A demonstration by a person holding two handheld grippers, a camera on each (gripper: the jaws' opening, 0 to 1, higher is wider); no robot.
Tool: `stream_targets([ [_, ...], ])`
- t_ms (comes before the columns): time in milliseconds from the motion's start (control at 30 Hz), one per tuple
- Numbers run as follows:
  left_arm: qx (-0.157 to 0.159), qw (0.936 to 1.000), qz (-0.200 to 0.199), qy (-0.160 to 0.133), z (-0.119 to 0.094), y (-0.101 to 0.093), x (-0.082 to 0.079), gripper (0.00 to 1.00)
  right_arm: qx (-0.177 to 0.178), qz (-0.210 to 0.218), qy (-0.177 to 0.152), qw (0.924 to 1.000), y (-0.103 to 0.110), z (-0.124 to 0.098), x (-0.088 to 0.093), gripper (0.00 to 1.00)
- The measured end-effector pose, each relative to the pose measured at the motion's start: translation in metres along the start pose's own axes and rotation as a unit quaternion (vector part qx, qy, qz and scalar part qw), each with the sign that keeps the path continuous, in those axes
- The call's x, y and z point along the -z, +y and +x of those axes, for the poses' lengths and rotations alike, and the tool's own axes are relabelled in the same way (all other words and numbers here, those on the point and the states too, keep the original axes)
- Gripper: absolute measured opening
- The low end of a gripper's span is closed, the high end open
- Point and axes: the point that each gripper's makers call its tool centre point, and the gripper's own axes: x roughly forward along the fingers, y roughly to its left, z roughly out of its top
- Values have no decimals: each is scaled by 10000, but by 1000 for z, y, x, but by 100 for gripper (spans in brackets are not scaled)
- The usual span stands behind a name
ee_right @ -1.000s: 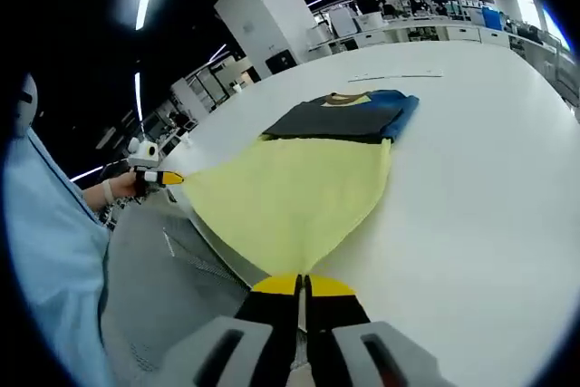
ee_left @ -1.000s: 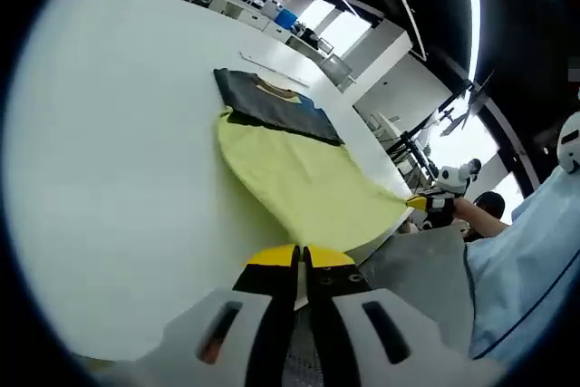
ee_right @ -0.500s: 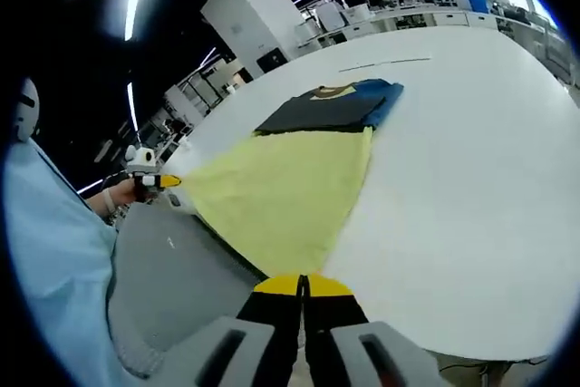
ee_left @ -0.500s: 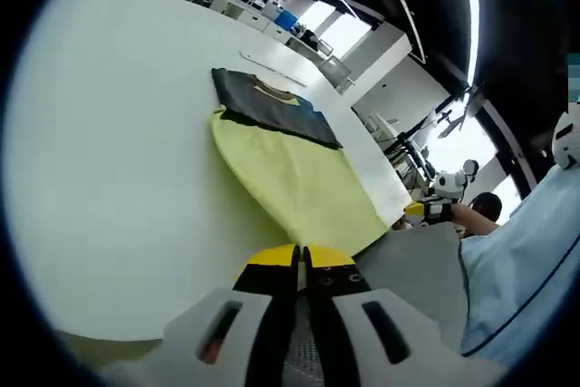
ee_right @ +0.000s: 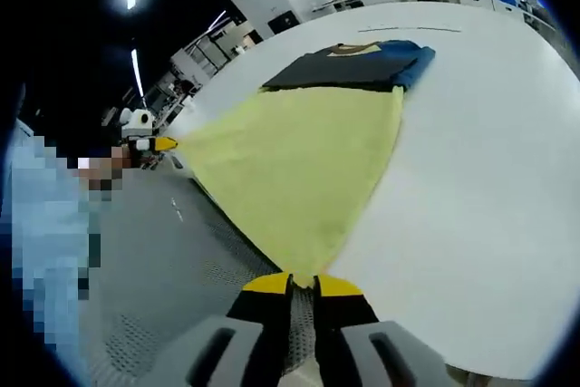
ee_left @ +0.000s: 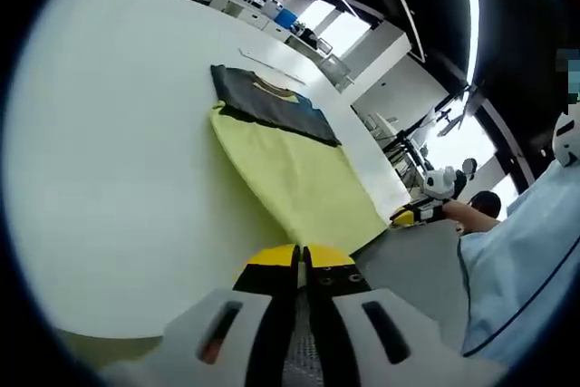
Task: Fold the garment on the visible template until the final outline fits inside the template.
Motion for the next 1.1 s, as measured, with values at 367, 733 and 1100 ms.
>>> stream_targets([
  [367, -46, 10000, -16, -58, -3, 1, 1, 0, -16, 194, 80, 9998, -5, 9, 5, 8],
  [733, -73, 10000, 24, -55, -3, 0, 1, 0, -12, 307, 53, 9995, -5, 9, 5, 0],
  [1100, 239, 9997, 38, -70, -8, -13, 3, 0, -169, 626, -535, 9965, 9, -34, -11, 0],
])
